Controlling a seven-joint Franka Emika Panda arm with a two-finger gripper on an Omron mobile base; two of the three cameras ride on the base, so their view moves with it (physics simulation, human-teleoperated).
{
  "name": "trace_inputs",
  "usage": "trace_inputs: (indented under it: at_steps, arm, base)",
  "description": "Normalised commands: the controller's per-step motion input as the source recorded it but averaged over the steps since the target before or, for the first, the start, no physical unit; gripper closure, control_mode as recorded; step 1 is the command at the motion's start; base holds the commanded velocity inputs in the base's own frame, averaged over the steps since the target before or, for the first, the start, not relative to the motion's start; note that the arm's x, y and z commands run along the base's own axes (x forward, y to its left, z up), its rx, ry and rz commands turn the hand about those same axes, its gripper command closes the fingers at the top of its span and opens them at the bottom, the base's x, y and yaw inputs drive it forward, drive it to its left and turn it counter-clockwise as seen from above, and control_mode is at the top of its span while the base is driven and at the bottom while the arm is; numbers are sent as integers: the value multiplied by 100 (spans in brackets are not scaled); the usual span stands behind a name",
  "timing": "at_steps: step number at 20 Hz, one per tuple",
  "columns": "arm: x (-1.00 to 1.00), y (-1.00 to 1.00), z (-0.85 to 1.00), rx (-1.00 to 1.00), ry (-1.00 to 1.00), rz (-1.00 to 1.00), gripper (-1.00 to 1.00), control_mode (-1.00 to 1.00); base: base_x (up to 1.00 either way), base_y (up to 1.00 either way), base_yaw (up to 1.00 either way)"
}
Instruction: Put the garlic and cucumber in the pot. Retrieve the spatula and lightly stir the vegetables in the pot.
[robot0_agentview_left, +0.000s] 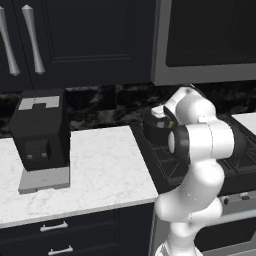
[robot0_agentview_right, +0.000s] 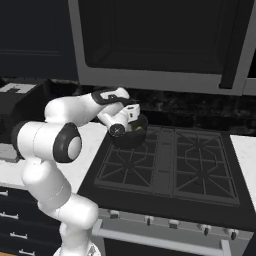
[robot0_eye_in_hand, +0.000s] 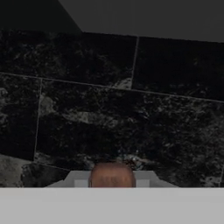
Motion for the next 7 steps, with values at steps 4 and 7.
trace_inputs:
  at_steps: [4,7]
  arm:
    - [39,-4,-43,0,7,0,100,-100]
    - [28,-2,-52,-1,4,0,100,-100]
  base:
    - [0,0,0]
    - [0,0,0]
